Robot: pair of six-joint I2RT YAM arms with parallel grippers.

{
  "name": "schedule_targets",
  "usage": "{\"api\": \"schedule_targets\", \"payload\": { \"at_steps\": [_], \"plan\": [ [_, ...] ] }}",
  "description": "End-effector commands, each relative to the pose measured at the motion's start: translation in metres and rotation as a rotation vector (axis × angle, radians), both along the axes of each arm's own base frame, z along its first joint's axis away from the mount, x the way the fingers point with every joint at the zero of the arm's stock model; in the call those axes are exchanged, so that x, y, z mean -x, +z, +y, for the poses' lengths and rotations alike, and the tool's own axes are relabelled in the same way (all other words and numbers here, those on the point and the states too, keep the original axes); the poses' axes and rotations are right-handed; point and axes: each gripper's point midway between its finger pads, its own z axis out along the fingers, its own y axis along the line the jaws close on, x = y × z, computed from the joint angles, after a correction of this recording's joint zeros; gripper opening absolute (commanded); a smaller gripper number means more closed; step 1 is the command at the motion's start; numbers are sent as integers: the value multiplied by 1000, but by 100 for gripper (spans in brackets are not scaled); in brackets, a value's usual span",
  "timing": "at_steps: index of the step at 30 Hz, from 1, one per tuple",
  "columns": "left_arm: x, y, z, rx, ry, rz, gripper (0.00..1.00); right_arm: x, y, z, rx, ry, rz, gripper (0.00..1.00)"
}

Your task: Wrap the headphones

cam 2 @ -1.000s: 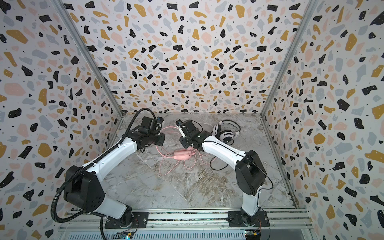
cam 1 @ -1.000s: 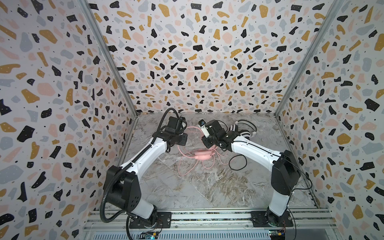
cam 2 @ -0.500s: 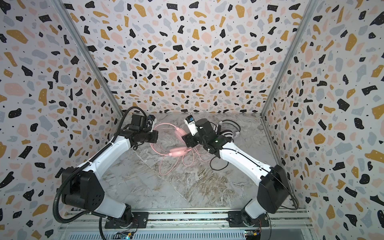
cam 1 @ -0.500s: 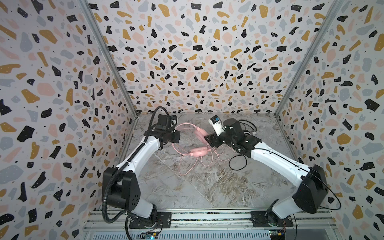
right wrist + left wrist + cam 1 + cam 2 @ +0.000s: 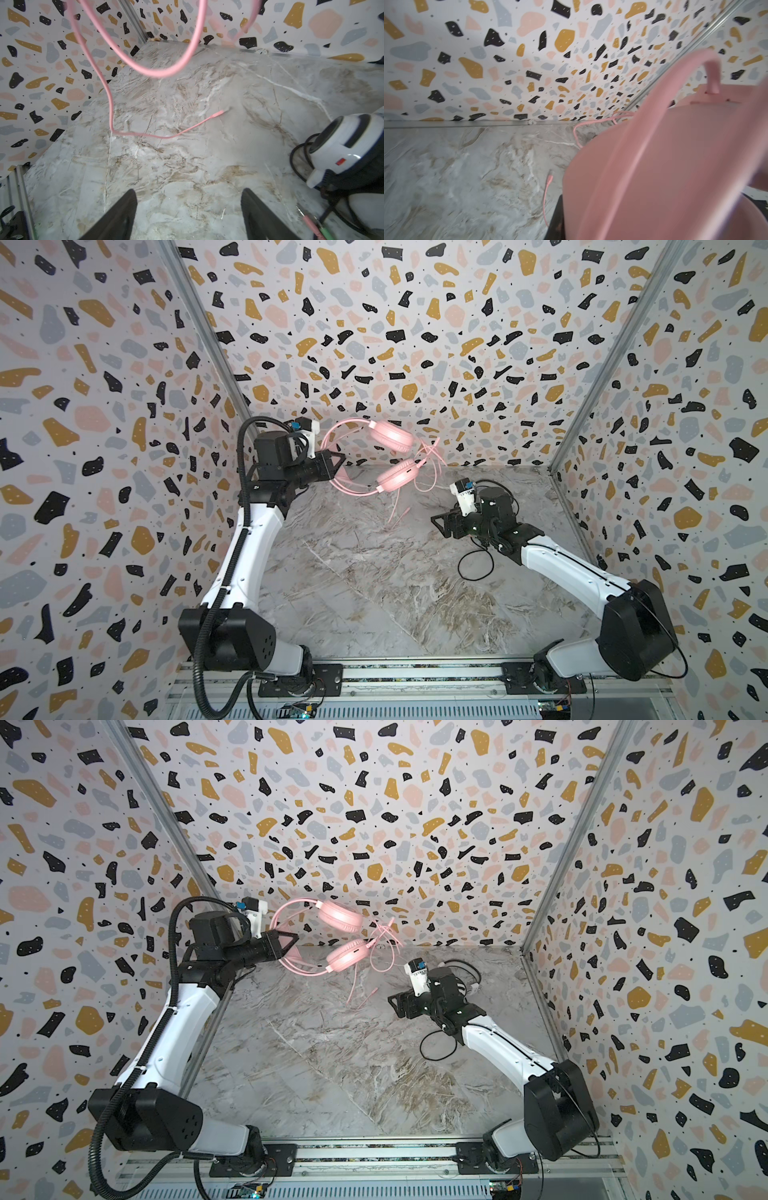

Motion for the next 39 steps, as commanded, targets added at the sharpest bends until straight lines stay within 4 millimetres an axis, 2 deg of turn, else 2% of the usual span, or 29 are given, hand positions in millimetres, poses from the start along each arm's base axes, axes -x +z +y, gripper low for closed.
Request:
{"api": "schedule_targets", "payload": {
  "at_steps": [1, 6, 10, 13, 19, 24, 27, 30, 32, 34, 38, 39],
  "plan": [
    [22, 34, -18, 99, -111, -62, 0, 1, 20, 12, -92, 52, -28, 81],
    [28, 17, -19, 111, -119, -25, 0, -4, 30, 20, -224, 103, -16, 82],
    [31, 8, -18, 91, -112, -9, 0, -2, 53, 17, -326, 130, -60, 82],
    [32, -7, -18, 71, -122, 28, 0, 1, 68, 8, -370, 127, -78, 82],
    [32, -26, -18, 71, -121, 58, 0, 3, 96, -42, -484, 41, -119, 81],
    [33, -34, -17, 31, -126, 77, 0, -8, 126, -97, -546, -48, -173, 79],
    [33, -43, -13, -7, -103, 91, 0, -19, 143, -118, -552, -73, -181, 79],
    [31, -55, -2, -47, -50, 111, 0, -31, 151, -135, -566, -108, -172, 79],
    [30, -56, 8, -41, -9, 112, 0, -39, 147, -136, -572, -109, -137, 79],
    [28, -53, 16, -15, 26, 101, 0, -44, 129, -120, -560, -67, -48, 79],
    [20, -33, 37, 19, 104, 55, 0, -36, 58, -62, -434, 20, 167, 78],
    [17, -26, 44, 33, 132, 45, 0, -32, 46, -53, -407, 35, 199, 79]
  ]
}}
